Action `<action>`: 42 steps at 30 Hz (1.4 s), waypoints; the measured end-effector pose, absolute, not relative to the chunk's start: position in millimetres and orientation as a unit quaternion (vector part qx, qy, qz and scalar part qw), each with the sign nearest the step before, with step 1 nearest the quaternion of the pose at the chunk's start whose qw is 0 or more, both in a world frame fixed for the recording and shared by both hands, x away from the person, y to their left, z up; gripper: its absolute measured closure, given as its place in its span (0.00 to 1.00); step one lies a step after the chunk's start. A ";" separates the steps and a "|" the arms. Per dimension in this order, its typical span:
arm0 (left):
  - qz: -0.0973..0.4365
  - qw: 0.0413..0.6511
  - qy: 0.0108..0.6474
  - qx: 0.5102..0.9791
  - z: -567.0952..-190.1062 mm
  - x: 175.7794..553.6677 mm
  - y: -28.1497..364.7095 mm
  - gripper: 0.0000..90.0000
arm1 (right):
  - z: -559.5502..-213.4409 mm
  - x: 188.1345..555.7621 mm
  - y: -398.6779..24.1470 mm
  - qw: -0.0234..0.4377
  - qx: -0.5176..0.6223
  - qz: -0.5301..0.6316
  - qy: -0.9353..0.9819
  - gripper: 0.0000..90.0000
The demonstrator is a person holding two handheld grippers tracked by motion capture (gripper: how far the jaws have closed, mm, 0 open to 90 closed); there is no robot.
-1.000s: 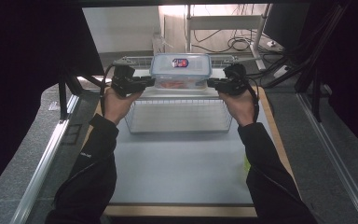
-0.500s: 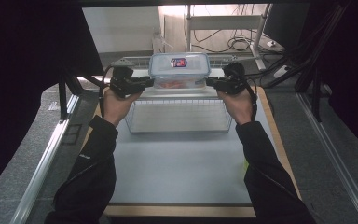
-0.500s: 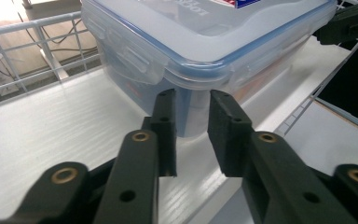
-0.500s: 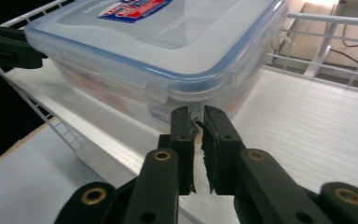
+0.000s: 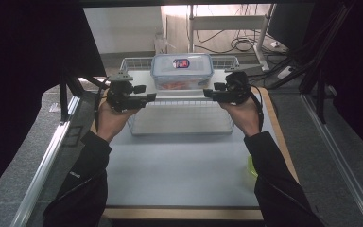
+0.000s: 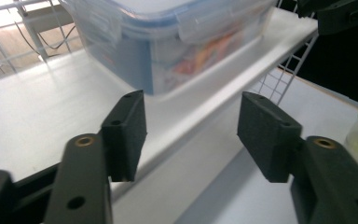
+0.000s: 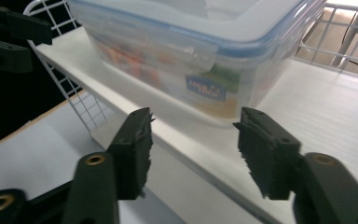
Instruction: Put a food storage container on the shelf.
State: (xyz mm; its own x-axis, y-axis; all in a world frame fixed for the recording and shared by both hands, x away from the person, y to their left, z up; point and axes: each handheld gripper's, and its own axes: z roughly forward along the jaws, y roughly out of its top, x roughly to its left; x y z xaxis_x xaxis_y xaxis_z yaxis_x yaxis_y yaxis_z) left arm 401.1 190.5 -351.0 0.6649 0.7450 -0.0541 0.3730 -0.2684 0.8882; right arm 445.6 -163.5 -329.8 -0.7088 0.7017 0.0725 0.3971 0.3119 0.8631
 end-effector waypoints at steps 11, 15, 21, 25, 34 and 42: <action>0.194 0.499 0.333 0.776 -376.1 360.0 186.8 0.23 | -346.4 421.4 -167.2 0.170 0.320 0.467 0.807 0.26; 0.205 0.489 0.327 0.783 -386.5 347.1 184.0 0.17 | -354.2 411.6 -170.1 0.175 0.311 0.467 0.809 0.20; 0.211 0.471 0.319 0.795 -400.3 331.8 177.3 0.10 | -363.9 396.9 -170.7 0.177 0.300 0.467 0.813 0.13; 0.210 0.471 0.313 0.798 -409.2 321.3 174.2 0.08 | -370.4 385.7 -169.8 0.178 0.292 0.465 0.817 0.11; 0.201 0.479 0.299 0.800 -429.5 302.8 172.5 0.05 | -387.8 365.7 -181.4 0.161 0.286 0.474 0.817 0.09; 0.196 0.487 0.294 0.799 -443.1 291.9 168.2 0.01 | -407.3 351.2 -194.0 0.163 0.290 0.464 0.821 0.08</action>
